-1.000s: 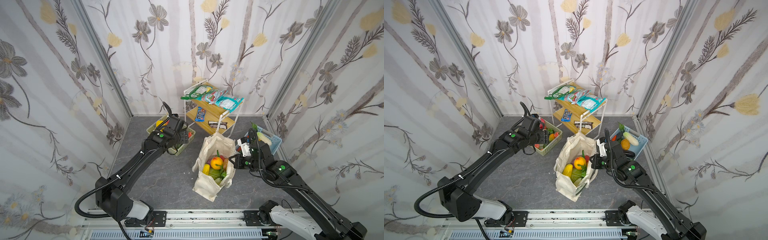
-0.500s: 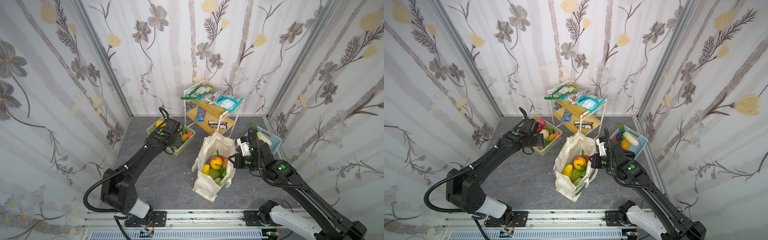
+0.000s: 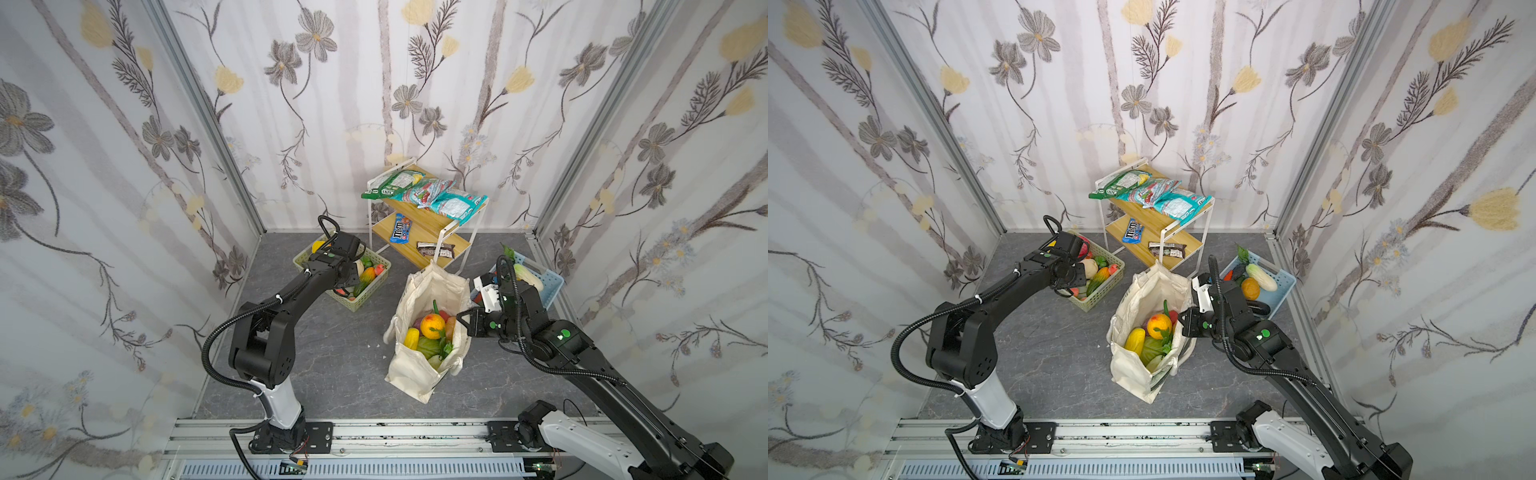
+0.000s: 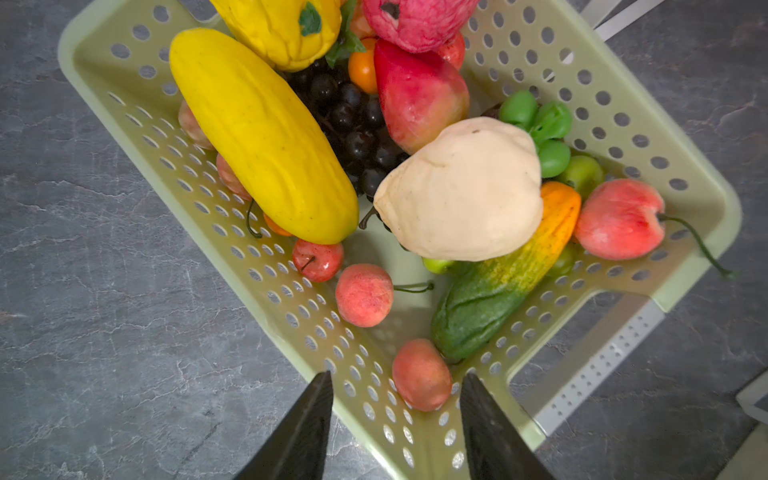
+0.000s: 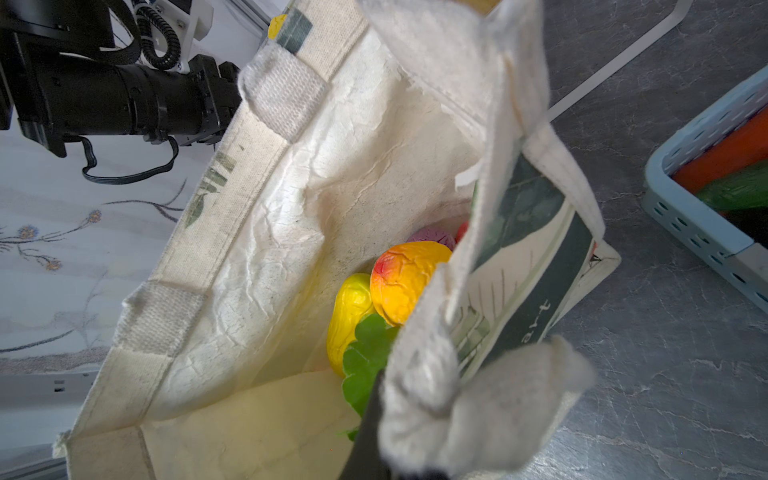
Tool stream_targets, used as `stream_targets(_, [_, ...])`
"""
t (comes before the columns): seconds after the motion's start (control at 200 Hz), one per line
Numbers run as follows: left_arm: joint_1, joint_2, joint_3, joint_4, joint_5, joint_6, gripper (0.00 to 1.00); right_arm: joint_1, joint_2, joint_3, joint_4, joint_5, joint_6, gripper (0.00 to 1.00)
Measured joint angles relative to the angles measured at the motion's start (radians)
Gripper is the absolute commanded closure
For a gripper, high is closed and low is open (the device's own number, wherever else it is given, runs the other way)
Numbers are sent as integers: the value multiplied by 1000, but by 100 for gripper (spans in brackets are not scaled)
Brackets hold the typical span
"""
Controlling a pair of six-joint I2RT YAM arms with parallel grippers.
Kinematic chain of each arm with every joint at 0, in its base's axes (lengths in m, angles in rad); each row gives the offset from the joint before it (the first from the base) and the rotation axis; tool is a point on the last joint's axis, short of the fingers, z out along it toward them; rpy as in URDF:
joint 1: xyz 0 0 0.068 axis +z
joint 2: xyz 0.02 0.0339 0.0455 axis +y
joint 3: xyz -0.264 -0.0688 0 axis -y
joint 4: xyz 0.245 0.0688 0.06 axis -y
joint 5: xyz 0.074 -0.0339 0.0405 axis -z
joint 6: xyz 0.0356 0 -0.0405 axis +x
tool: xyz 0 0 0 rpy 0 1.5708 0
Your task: Place the food into the grocery bag and tie it
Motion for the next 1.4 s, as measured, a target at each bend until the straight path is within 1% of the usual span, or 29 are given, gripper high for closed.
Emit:
stream_targets(0.35, [18,172,133,-38,-27,20,52,0,-13,-13,7,0,0,97])
stream_targets(0.475, [23,208,164,-62,-38,26,54,0,-18,-17,8,1,0,97])
stream_targets(0.894, [40,305,237,-137,-48,74,56,0,-17,-22,13,4,0,97])
stream_targets(1.104, [47,350,269,-166,-48,106,56,0,-16,-24,16,4,0,97])
stream_targets(1.399, [48,389,288,-173,-55,124,49,0,-13,-25,20,4,0,97])
